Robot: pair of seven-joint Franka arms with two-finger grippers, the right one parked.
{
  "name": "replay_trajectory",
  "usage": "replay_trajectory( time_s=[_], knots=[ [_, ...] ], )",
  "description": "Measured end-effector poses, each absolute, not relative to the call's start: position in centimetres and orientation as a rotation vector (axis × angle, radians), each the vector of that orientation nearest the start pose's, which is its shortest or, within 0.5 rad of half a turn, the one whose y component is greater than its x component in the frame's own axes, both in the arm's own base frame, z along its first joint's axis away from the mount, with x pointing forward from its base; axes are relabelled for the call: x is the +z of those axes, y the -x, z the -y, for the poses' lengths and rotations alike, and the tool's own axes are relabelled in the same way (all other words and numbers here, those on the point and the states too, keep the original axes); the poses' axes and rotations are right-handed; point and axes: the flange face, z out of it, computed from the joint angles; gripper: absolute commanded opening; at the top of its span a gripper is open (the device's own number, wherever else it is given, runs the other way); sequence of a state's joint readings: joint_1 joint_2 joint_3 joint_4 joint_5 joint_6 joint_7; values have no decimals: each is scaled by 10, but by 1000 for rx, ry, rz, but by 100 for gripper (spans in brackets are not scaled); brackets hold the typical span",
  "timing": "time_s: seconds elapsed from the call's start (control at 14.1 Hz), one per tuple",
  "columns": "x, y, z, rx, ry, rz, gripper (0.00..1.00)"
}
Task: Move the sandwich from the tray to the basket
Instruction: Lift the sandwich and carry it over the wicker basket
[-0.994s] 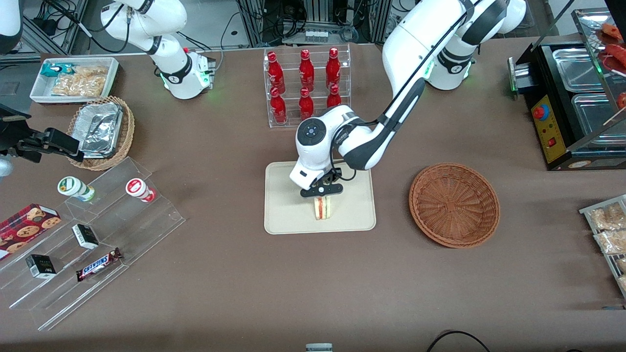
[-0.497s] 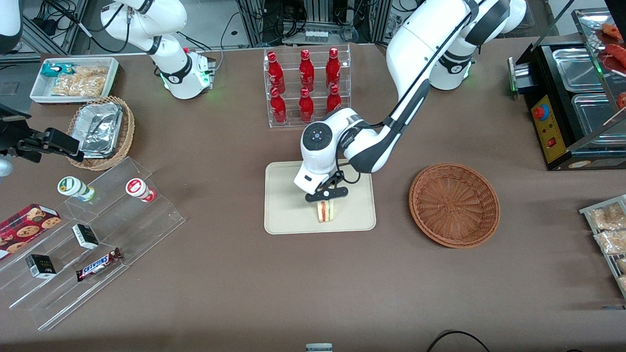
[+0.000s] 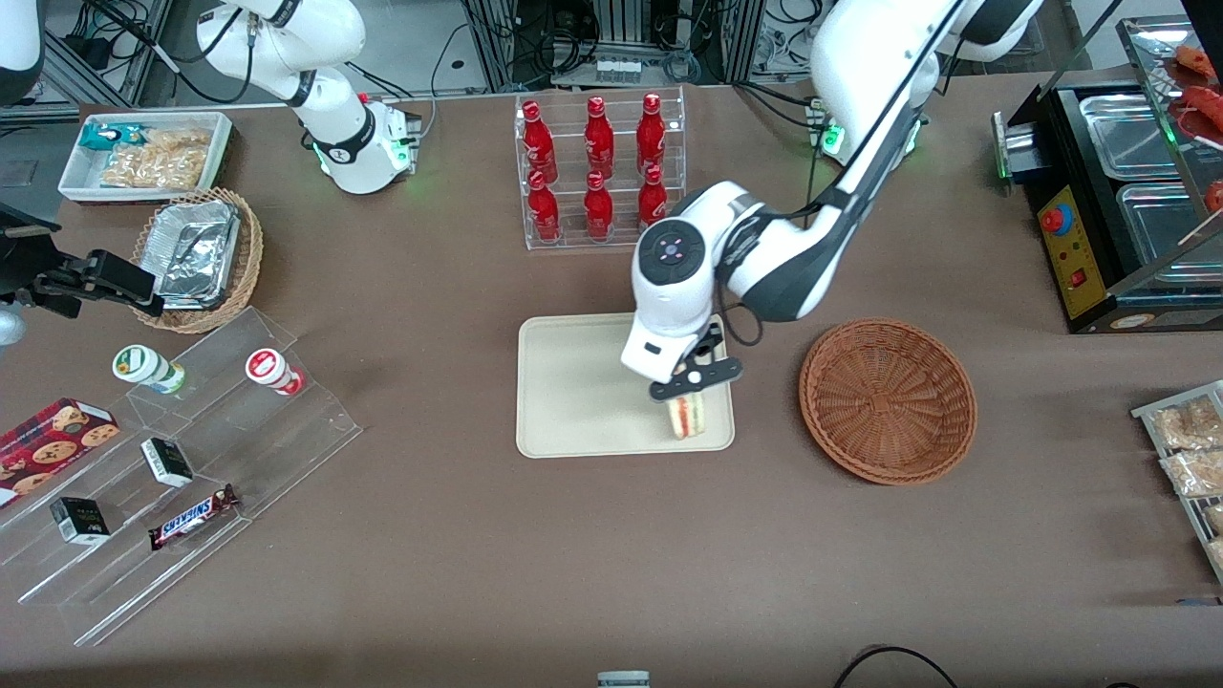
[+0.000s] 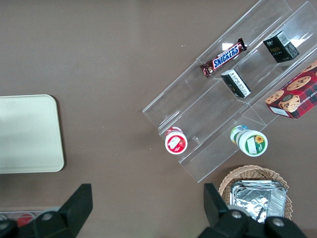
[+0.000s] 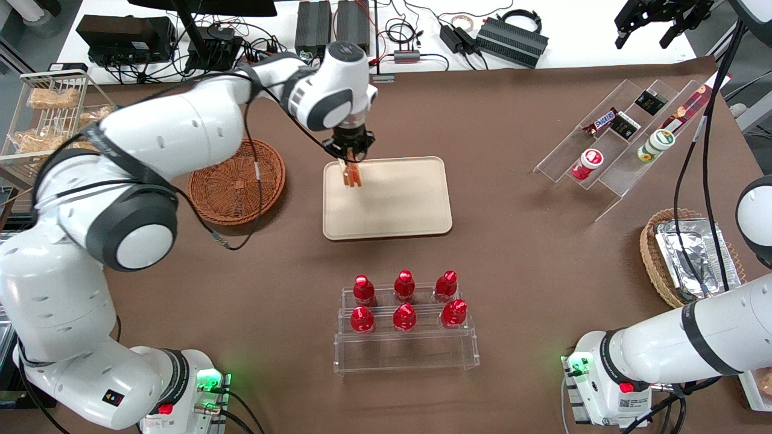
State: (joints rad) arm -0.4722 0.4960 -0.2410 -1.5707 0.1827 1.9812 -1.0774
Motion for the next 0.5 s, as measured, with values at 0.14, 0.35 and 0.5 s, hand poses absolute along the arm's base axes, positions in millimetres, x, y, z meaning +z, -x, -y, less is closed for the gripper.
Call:
replay_trajectory(
  time_s=[0.14, 0.35, 0.5],
  knots=[
    [370, -539, 381, 4, 2992, 513, 7],
    [382, -549, 312, 57, 2928, 537, 7],
    [393, -558, 259, 115, 2879, 557, 7]
  ],
)
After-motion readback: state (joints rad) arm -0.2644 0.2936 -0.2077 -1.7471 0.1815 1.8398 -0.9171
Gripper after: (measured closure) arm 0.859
